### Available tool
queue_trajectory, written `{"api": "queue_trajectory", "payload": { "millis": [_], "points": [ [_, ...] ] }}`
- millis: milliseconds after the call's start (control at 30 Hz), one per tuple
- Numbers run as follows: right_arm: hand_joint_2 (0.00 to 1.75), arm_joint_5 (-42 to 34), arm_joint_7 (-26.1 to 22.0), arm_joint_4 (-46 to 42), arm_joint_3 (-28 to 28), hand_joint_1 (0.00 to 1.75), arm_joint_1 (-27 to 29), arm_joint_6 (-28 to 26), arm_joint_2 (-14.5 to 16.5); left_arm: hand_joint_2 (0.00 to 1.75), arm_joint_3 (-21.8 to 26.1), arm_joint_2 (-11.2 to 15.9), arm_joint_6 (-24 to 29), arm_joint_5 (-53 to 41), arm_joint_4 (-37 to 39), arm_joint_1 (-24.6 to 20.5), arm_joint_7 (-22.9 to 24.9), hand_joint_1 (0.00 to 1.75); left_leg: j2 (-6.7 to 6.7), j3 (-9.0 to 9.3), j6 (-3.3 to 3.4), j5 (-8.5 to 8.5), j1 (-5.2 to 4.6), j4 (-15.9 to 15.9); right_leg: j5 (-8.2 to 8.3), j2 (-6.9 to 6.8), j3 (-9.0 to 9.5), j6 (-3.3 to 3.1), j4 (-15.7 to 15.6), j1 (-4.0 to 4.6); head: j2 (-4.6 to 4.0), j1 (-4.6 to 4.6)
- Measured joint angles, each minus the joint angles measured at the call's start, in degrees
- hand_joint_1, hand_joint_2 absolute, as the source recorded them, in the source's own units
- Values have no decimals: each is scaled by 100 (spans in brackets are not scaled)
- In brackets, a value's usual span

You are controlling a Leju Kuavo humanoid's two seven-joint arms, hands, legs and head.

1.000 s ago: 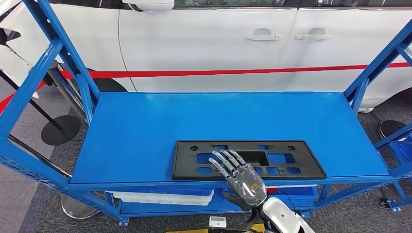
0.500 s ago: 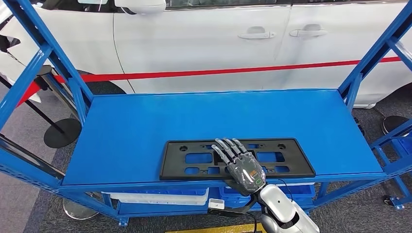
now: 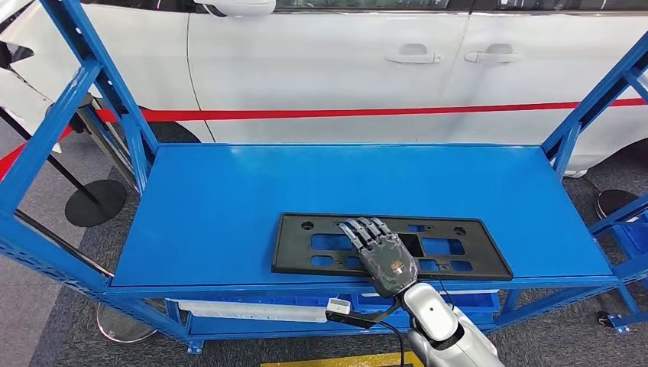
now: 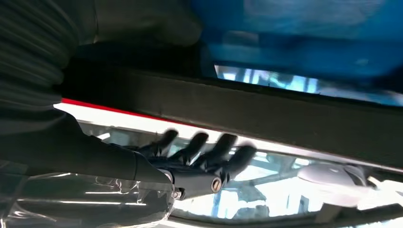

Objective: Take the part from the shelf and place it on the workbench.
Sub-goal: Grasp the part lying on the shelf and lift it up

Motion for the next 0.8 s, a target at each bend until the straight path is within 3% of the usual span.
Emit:
{"api": "queue_trajectory", "payload": {
  "millis": [200, 267, 333, 367, 433, 467, 533, 567, 667, 733, 800],
  "points": [
    [175, 7, 32, 24, 3, 171, 0, -14, 0, 0, 0, 1, -7, 1, 0, 5, -8, 0, -2, 3, 0, 0, -2, 0, 108, 0, 46, -11, -114, 0, 0, 0],
    [175, 11, 46, 35, 3, 171, 0, -26, 0, 0, 0, 1, -10, 1, 0, 5, -15, 0, -4, 8, -1, 0, -6, 0, 221, 0, 131, -27, -292, 2, 0, 0],
    [175, 20, 69, 52, 3, 171, -1, -51, 0, 0, -1, 1, -17, 2, 0, 4, -28, 0, -7, 16, -1, -1, -13, -2, 427, 1, 316, -64, -671, 14, 0, 1],
    [175, 29, 86, 67, 1, 171, -1, -82, 0, 0, -2, -2, -31, 3, 0, 2, -41, 0, -10, 18, -14, 1, -18, -7, 545, -5, 476, -119, -1013, 40, 0, 1],
    [175, 47, 111, 94, -11, 172, -6, -158, 3, 0, -7, -4, -62, 5, 0, 3, -66, 0, -5, 29, -100, -22, -19, -2, 737, -15, 769, -245, -1637, 81, 0, -1],
    [175, 54, 115, 114, -20, 172, -10, -188, 7, 0, -10, -2, -78, 5, 0, 7, -79, 0, -3, -134, -167, -223, -14, 377, 789, -27, 868, -304, -1848, 83, 0, -7],
    [175, 54, 112, 140, -32, 171, -12, -204, 13, 0, -13, 10, -93, 4, 1, 18, -99, 0, -1, -456, -270, -573, 1, 1149, 861, -37, 947, -338, -1987, 43, 0, -21],
    [175, 50, 110, 155, -34, 170, -10, -209, 13, 44, -14, 14, -103, 3, 2, 24, -118, 0, 0, -555, -302, -633, 20, 1376, 856, -37, 938, -333, -1965, 38, 0, -24],
    [175, 25, 97, 184, -57, 171, -6, -257, 13, 175, -23, 33, -139, -14, 2, 22, -290, 0, 2, -67, -344, -159, 72, 416, 766, -21, 895, -240, -1806, 30, 0, -25],
    [175, -7, 81, 199, -114, 171, -4, -292, 11, 175, -51, 42, -143, -46, 2, 19, -476, 0, -12, 91, -287, -90, 76, 69, 701, -10, 820, -167, -1665, 42, 0, -13],
    [175, -38, 60, 210, -159, 171, -1, -304, 11, 175, -81, 50, -109, -79, 5, 25, -595, 0, -19, 74, -191, -105, 58, 65, 690, 2, 781, -120, -1618, 39, 0, 1]
  ]
}}
